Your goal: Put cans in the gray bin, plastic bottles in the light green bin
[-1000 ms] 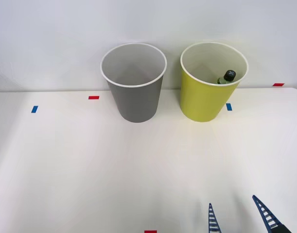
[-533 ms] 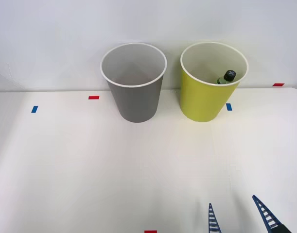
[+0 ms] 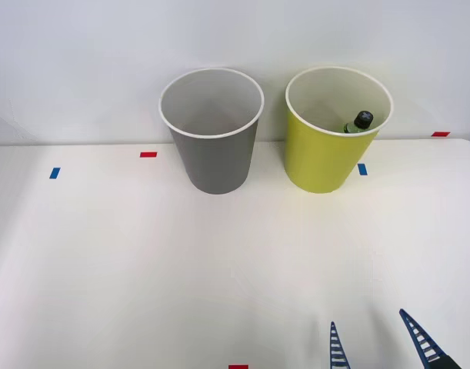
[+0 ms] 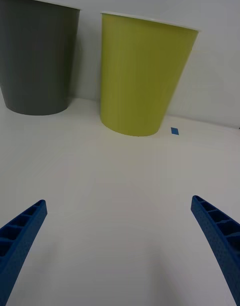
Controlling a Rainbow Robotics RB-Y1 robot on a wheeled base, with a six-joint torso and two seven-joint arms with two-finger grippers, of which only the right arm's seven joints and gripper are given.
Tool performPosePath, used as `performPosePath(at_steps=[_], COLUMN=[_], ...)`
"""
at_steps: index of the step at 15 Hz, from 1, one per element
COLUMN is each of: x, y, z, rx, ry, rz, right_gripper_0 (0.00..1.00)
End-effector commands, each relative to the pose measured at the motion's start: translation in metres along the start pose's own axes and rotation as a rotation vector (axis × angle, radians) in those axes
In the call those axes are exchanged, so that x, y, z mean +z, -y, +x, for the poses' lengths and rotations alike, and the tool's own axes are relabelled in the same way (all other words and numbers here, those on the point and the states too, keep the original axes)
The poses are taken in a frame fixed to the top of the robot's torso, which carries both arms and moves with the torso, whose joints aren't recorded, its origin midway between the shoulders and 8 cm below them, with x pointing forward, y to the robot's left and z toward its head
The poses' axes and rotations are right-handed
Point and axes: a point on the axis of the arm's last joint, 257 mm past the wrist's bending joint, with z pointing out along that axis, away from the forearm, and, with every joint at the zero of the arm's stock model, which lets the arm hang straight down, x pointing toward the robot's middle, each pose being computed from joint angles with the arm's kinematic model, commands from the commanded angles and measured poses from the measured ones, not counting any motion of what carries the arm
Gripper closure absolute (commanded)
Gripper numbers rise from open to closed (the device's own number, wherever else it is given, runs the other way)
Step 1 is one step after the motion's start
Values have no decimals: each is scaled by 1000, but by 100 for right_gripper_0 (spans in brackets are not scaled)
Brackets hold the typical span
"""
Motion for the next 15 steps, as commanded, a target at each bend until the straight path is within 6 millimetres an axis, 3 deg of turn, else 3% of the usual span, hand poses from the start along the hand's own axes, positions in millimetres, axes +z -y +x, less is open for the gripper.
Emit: performPosePath(at_steps=[1,15], x=[0,0], y=[0,0], z=[0,0], rx=[0,0], ry=[0,0], rz=[0,0], right_gripper_0=[0,0])
